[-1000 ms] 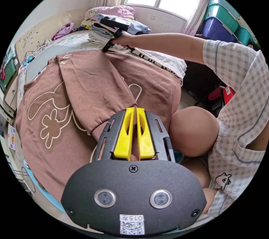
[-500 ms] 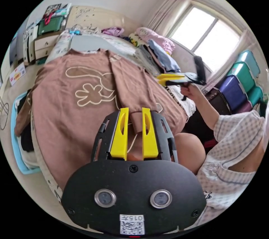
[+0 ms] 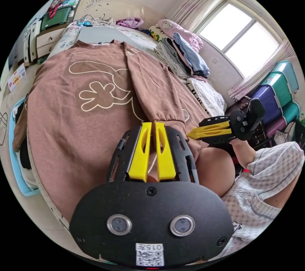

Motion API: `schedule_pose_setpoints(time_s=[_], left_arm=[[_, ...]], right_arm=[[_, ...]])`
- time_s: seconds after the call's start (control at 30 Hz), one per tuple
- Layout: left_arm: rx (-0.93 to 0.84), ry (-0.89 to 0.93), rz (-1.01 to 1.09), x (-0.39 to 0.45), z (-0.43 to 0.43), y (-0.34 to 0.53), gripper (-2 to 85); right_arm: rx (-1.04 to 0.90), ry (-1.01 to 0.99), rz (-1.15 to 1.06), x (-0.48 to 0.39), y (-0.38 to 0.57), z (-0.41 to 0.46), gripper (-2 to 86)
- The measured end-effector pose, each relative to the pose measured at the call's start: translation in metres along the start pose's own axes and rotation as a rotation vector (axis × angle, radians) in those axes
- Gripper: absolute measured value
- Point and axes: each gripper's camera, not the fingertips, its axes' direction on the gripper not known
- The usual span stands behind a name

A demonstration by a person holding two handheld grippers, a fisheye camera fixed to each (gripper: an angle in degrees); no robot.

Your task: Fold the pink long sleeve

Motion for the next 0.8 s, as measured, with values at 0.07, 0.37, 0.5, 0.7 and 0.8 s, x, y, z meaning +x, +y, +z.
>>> schedule_pose_setpoints(time_s=[0.07,0.37,0.5,0.7,0.8], left_arm=[[0.021,-0.016,-0.017,-0.005,-0.009,0.002,0.8],[0.005,0.026,-0.025,-0.02,-0.022,0.003,0.2],[0.007,0.032,-0.027,-0.025,-0.03,0.003,0.1],[-0.085,-0.101,0.059,-0.007,-0.036,-0.007,0.1],[-0.14,-0.15,0.076,-0.008,-0.033,-0.009,0.2]], right_arm=[[0.035,-0.008,0.033,-0.001,0.005,-0.01,0.1],[0.018,0.062,0.0,-0.026,-0.024,-0.008,8.1],[-0.027,0.146,-0.031,-0.04,-0.023,-0.004,0.3],[-0.068,0.144,-0.048,-0.049,-0.012,-0.011,-0.4],[-0.069,0.088,-0.013,-0.041,-0.012,-0.009,0.8]])
